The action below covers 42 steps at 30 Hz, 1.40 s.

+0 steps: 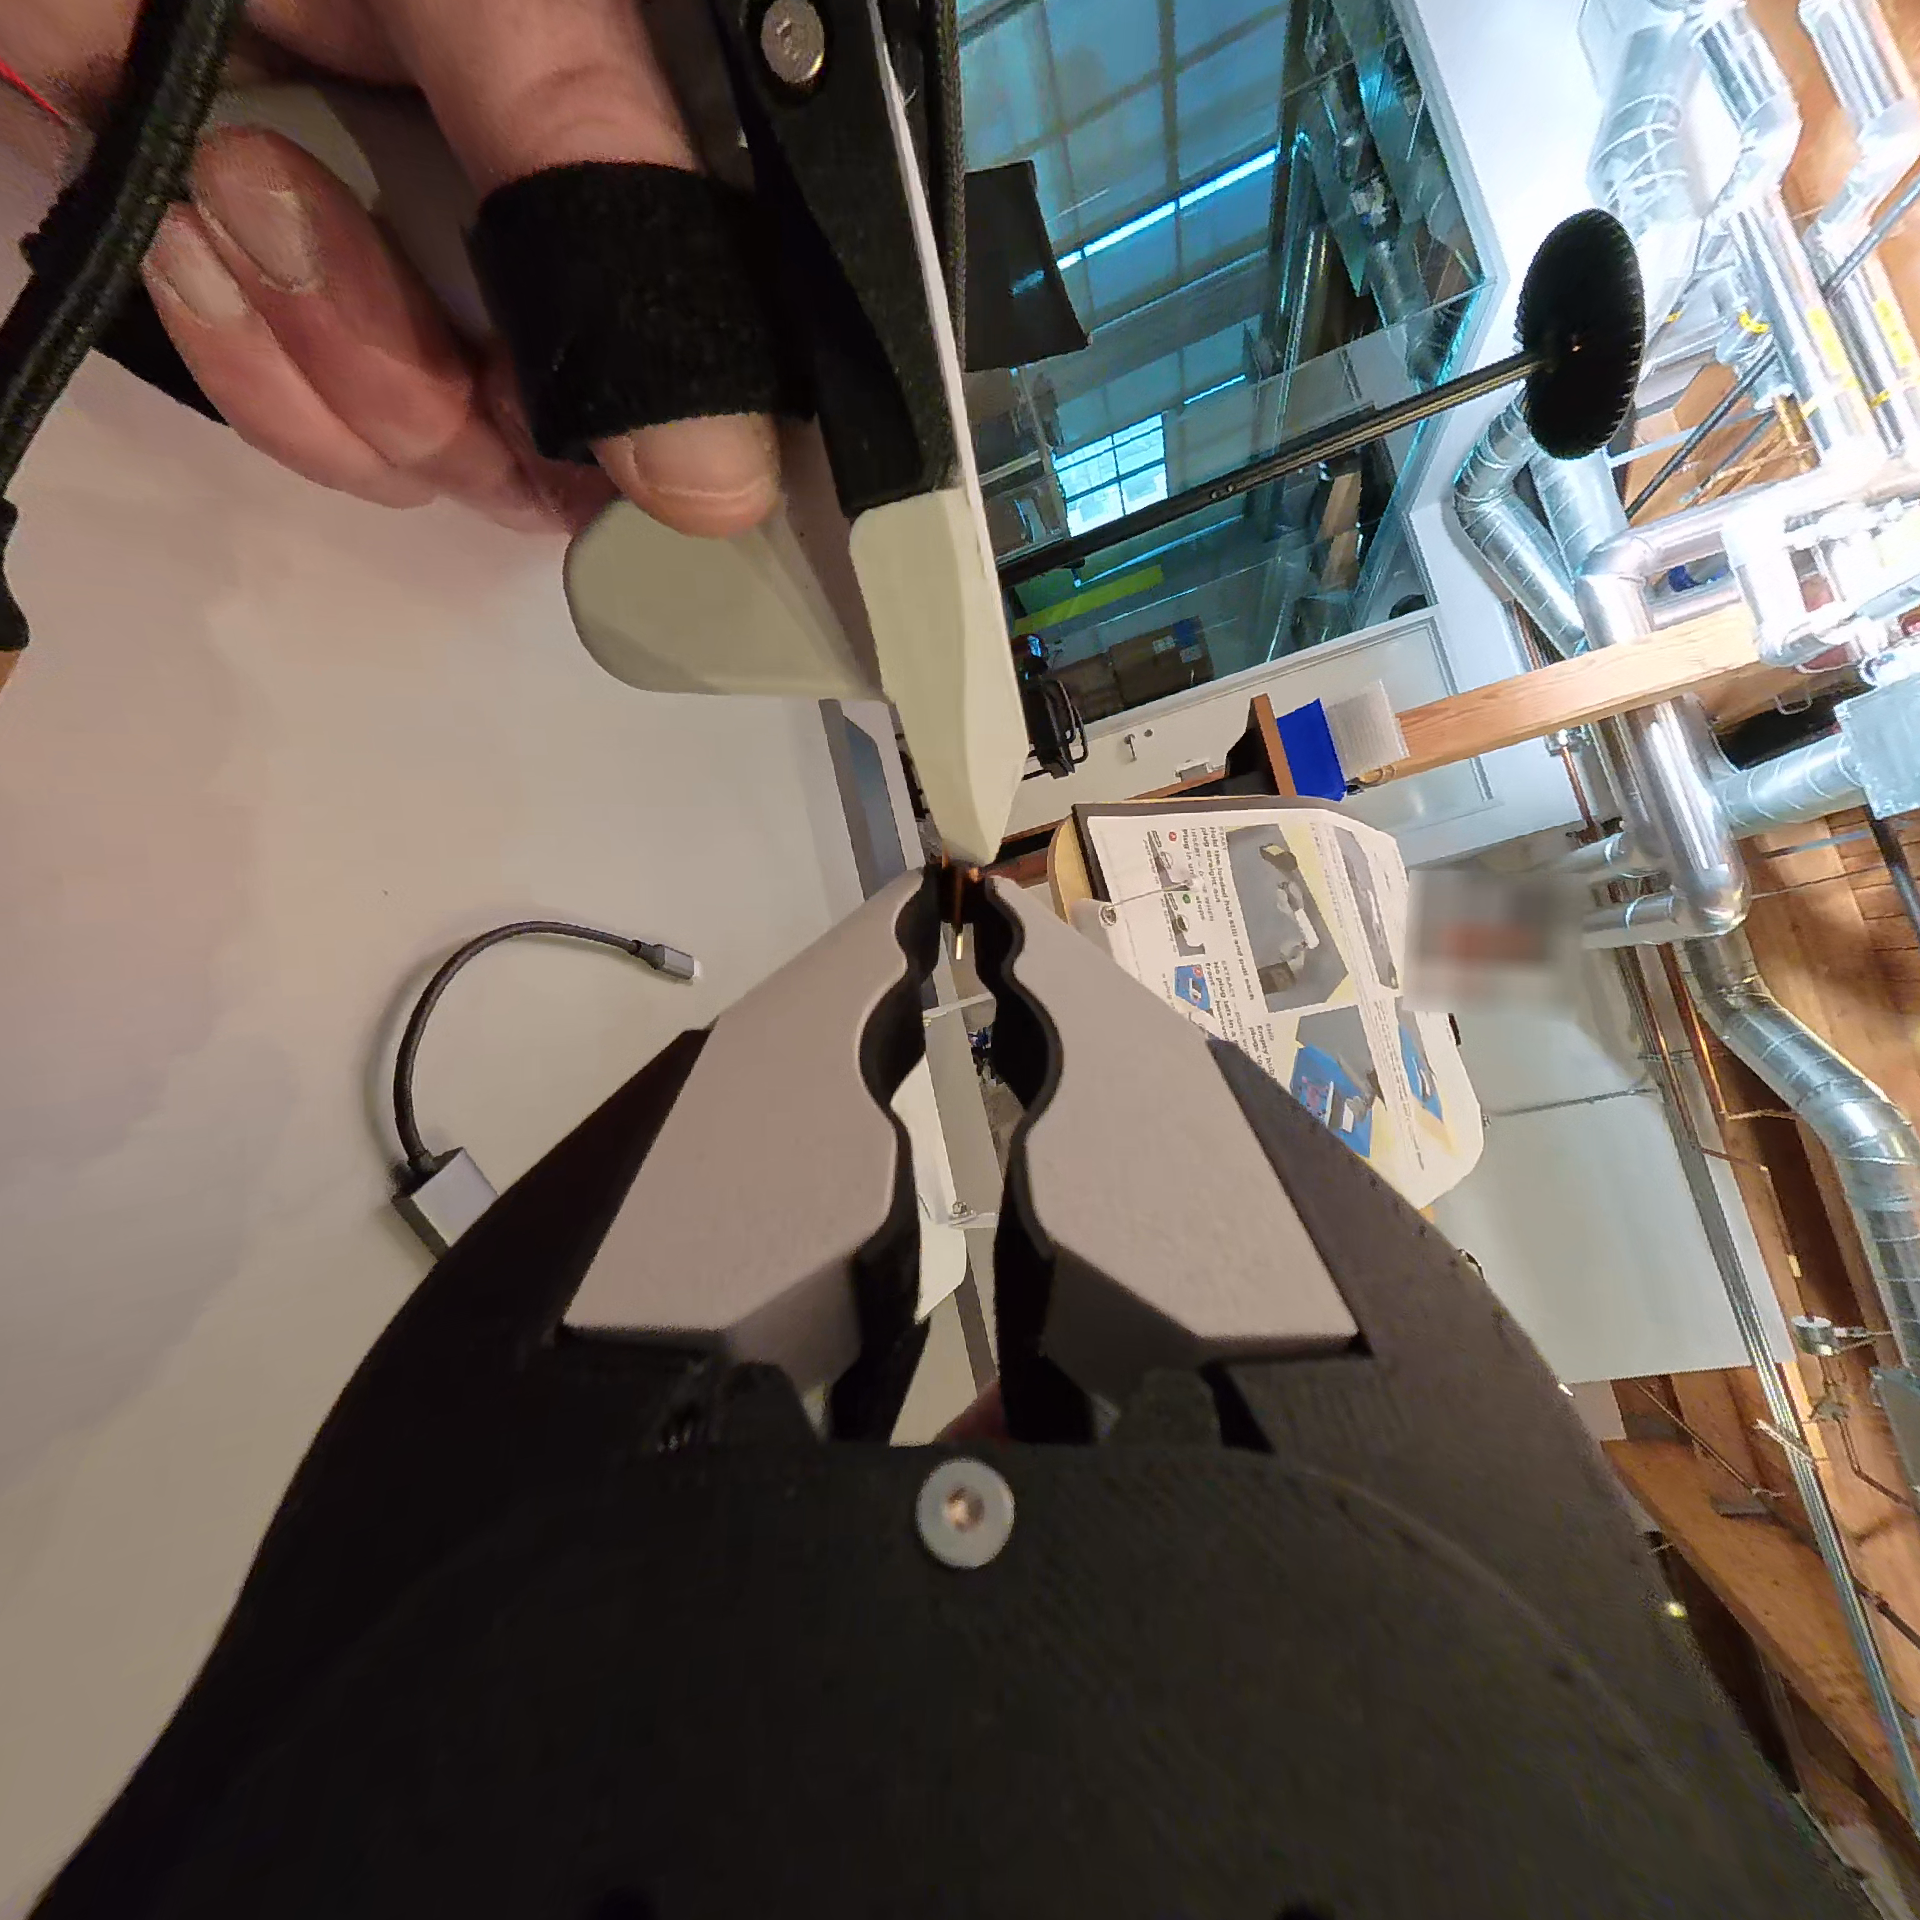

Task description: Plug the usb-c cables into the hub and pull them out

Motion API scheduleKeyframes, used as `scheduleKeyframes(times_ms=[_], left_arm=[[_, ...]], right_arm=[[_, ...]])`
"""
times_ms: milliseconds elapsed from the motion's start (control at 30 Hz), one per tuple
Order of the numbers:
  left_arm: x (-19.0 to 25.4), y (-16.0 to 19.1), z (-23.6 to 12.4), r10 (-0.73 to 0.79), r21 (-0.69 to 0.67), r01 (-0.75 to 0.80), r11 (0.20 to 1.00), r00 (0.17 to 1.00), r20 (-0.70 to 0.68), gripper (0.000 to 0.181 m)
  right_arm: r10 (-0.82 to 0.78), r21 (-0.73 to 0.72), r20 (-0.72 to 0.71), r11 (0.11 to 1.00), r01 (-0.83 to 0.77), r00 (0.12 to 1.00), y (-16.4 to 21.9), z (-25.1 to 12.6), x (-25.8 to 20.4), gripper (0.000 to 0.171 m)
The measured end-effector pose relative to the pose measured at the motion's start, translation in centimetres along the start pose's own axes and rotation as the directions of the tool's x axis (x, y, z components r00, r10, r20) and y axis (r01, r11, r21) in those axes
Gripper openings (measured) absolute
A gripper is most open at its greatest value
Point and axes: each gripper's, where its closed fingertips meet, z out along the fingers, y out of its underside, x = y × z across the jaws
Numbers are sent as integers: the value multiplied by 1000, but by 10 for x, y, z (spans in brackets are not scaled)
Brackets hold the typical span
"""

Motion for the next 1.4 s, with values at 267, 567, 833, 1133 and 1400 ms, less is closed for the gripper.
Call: scheduleKeyframes(times_ms=[267, 567, 833, 1133, 1400], left_arm=[[-1, 2, -2, 22, 11, -23, 1000, 1000, 16, 12], [-2, 5, -3, 79, 19, -79, 997, 996, 36, 12], [-4, 4, -4, 114, 27, -116, 993, 992, 50, 12], [-3, 9, -3, 144, 11, -144, 989, 988, 52, 12], [-5, 9, -3, 145, 19, -146, 989, 988, 58, 12]], right_arm=[[1, 3, 29, 1000, -1, 1000, -2, -1, -4, 3], [34, 14, 61, 999, -35, 998, -5, -1, -7, 3], [34, 21, 99, 999, -36, 995, -6, -3, -9, 3], [29, 17, 119, 999, -31, 992, -5, -4, -15, 3], [39, 26, 100, 999, -42, 994, -4, -3, -14, 3]])
